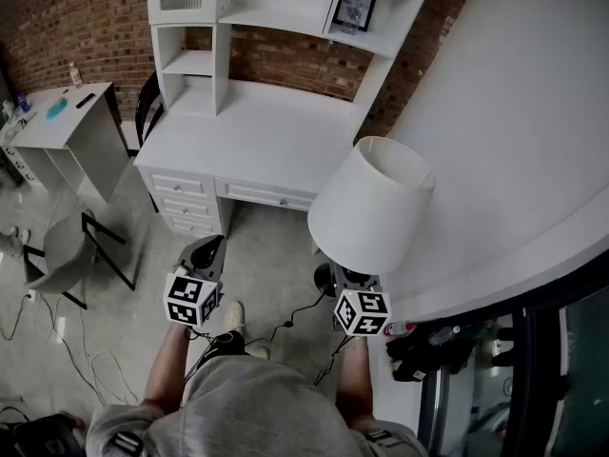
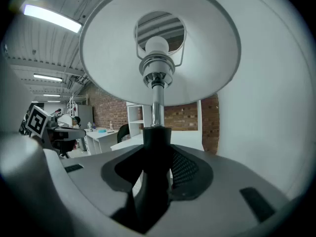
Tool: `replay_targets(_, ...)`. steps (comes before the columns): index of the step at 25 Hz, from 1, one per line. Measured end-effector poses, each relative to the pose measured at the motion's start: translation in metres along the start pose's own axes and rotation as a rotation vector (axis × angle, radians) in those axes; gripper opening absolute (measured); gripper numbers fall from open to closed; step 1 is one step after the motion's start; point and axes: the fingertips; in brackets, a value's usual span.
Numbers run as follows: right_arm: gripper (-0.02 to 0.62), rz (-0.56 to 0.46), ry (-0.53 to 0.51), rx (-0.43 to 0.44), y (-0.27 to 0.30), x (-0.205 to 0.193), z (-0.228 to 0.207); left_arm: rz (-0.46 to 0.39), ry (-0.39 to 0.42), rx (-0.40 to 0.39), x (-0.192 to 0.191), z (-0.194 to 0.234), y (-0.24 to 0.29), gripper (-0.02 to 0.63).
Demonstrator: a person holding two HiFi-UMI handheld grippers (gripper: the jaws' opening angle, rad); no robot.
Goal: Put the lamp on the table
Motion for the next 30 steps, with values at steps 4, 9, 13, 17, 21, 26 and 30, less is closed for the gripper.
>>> replay_targets(4,0.164,0.002,-0.007,0.004,-0.003,-0.001,-0.004,0.002,0.003,-0.008,0.000,-0.010,0.002,0.006)
replay_targets(9,0.164,0.003,-0.007,0.006,-0.005,-0.001,-0.010,0.001,0.005,-0.015,0.003,-0.017,0.006,0.006)
replay_targets(13,0.164,0.003,0.009,0.014,-0.005,-0.001,-0.014,0.003,0.008,-0.015,0.004,-0.018,0.007,0.006)
replay_targets(17,0.164,-0.001,0.020,0.021,-0.003,0.001,-0.014,0.008,0.005,-0.013,0.003,-0.018,0.009,0.006)
replay_targets(21,0.164,0.004,0.016,0.026,-0.002,0.000,-0.015,0.012,0.005,-0.014,0.002,-0.020,0.012,0.006)
replay_targets(26,0.164,0.008,0.018,0.033,0.010,0.002,-0.017,0.021,0.004,-0.007,-0.001,-0.014,0.019,0.006)
replay_targets(30,0.164,0.009,0.012,0.035,0.030,0.007,-0.019,0.021,-0.015,-0.006,-0.003,0.000,0.037,0.006)
Point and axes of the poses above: the fingertips, and each gripper's own axes: y forward along the fingers, z to its left, x out of its top, and after that the axes turned 7 degrees about y, right-handed
